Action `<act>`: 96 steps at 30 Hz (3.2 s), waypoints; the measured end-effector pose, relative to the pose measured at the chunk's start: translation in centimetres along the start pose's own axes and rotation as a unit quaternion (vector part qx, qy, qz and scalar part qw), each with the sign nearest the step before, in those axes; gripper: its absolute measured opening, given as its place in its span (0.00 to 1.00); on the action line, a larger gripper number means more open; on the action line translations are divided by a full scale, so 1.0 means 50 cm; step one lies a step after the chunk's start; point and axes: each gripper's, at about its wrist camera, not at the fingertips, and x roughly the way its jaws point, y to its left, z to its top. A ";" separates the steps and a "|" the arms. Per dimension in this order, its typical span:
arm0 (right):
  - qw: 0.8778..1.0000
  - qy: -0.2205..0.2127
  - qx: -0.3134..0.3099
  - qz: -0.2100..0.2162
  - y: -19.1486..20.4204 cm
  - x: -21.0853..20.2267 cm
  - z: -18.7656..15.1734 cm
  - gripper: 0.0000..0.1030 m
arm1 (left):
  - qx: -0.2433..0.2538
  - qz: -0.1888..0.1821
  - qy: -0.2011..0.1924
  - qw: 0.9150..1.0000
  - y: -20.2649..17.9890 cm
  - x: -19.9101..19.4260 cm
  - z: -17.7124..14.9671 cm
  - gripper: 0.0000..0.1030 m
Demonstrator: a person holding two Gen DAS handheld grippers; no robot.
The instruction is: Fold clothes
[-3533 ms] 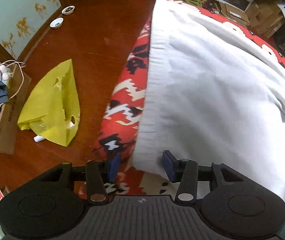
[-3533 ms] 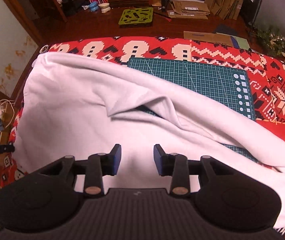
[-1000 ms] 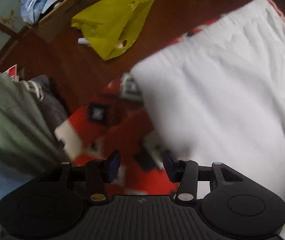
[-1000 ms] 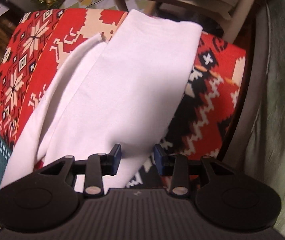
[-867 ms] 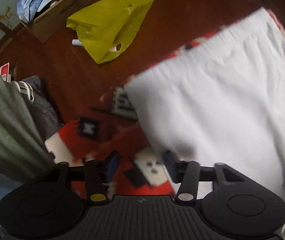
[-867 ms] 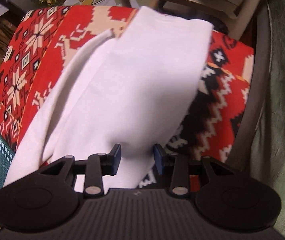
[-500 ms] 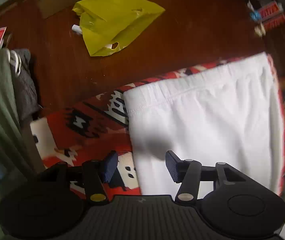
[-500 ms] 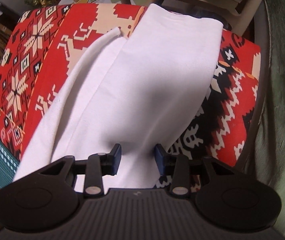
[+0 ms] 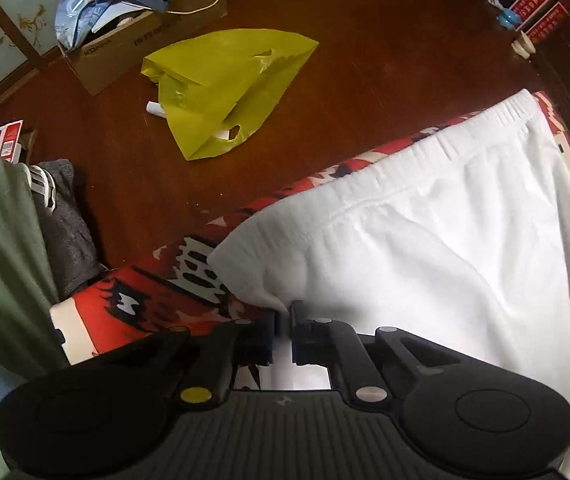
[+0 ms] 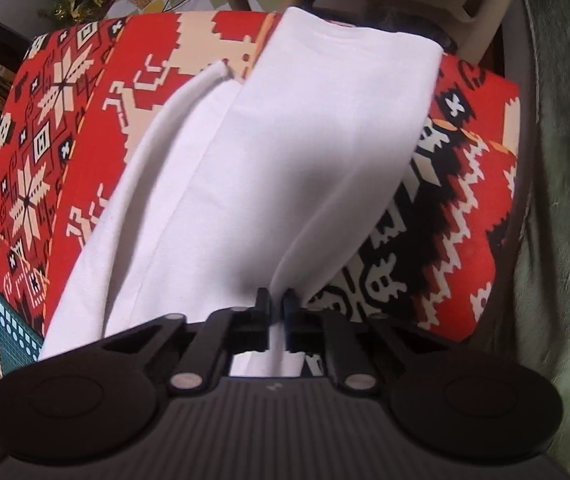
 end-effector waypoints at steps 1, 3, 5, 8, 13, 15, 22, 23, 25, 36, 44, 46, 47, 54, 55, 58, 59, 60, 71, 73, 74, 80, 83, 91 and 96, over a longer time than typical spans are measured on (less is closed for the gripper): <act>1.000 -0.001 -0.001 0.003 -0.001 -0.005 0.000 0.05 | -0.001 0.001 0.000 1.000 0.004 -0.009 -0.001 0.06; 1.000 0.000 -0.011 0.007 -0.001 -0.031 0.002 0.05 | 0.000 0.002 -0.001 1.000 0.014 -0.027 -0.005 0.06; 1.000 0.003 -0.022 0.010 -0.001 -0.060 0.004 0.04 | 0.018 -0.001 -0.003 1.000 0.024 -0.053 -0.008 0.06; 0.999 0.007 -0.039 0.015 -0.001 -0.103 0.008 0.04 | 0.049 0.001 -0.004 0.999 0.031 -0.114 -0.020 0.06; 0.997 0.011 -0.060 0.037 0.000 -0.199 0.019 0.04 | 0.058 -0.025 -0.015 0.998 0.057 -0.243 -0.025 0.06; 0.995 0.006 -0.076 0.059 0.007 -0.263 0.026 0.04 | 0.053 -0.046 -0.025 0.997 0.068 -0.307 -0.023 0.05; 0.981 -0.031 -0.112 0.156 0.048 -0.528 0.063 0.04 | 0.035 -0.119 -0.085 0.989 0.089 -0.563 -0.036 0.05; 0.978 -0.037 -0.112 0.171 0.053 -0.566 0.067 0.04 | 0.033 -0.127 -0.094 0.987 0.089 -0.603 -0.042 0.05; 0.972 -0.048 -0.111 0.200 0.062 -0.638 0.076 0.04 | 0.020 -0.144 -0.112 0.983 0.095 -0.675 -0.055 0.04; 0.946 -0.074 -0.149 0.277 0.125 -0.865 0.157 0.04 | -0.037 -0.150 -0.113 0.982 0.096 -0.793 -0.110 0.04; 0.957 -0.068 -0.129 0.250 0.137 -0.779 0.155 0.04 | -0.034 -0.126 -0.075 0.989 0.025 -0.652 -0.075 0.04; 0.964 -0.066 -0.119 0.230 0.137 -0.733 0.145 0.04 | -0.035 -0.121 -0.065 0.990 0.007 -0.612 -0.062 0.04; 0.966 -0.065 -0.110 0.224 0.136 -0.707 0.141 0.04 | -0.038 -0.120 -0.058 0.990 -0.003 -0.592 -0.053 0.04; 0.978 -0.052 -0.085 0.184 0.226 -0.515 0.147 0.04 | -0.024 -0.113 -0.028 0.993 -0.155 -0.453 0.036 0.04; 0.979 -0.052 -0.090 0.176 0.253 -0.484 0.150 0.04 | -0.015 -0.109 -0.027 0.994 -0.185 -0.437 0.049 0.04; 0.979 -0.058 -0.094 0.171 0.338 -0.422 0.158 0.04 | 0.005 -0.097 -0.028 0.995 -0.285 -0.396 0.092 0.04; 0.979 -0.061 -0.094 0.170 0.366 -0.403 0.161 0.04 | 0.007 -0.097 -0.027 0.995 -0.316 -0.384 0.107 0.04; 0.979 -0.063 -0.095 0.169 0.394 -0.383 0.163 0.04 | 0.007 -0.100 -0.025 0.995 -0.345 -0.370 0.121 0.04; 0.975 -0.083 -0.109 0.175 0.606 -0.232 0.145 0.39 | 0.108 -0.129 -0.022 0.985 -0.466 -0.310 0.101 0.38; 0.971 -0.081 -0.151 0.167 0.607 -0.229 0.123 0.44 | 0.168 -0.121 -0.028 0.978 -0.472 -0.314 0.065 0.38; 0.968 -0.080 -0.172 0.163 0.607 -0.229 0.112 0.46 | 0.195 -0.111 -0.035 0.974 -0.467 -0.317 0.041 0.39; 0.962 -0.053 -0.232 0.134 0.487 -0.248 0.010 0.54 | 0.256 -0.099 -0.005 0.962 -0.394 -0.295 -0.087 0.45; 0.957 -0.049 -0.262 0.112 0.422 -0.258 -0.037 0.56 | 0.267 -0.090 -0.002 0.959 -0.357 -0.282 -0.140 0.45; 0.924 -0.053 -0.367 0.099 0.352 -0.268 -0.083 0.59 | 0.295 -0.061 -0.060 0.952 -0.274 -0.314 -0.258 0.53; 0.900 -0.058 -0.420 0.098 0.348 -0.250 -0.104 0.61 | 0.326 -0.059 -0.079 0.940 -0.262 -0.309 -0.270 0.54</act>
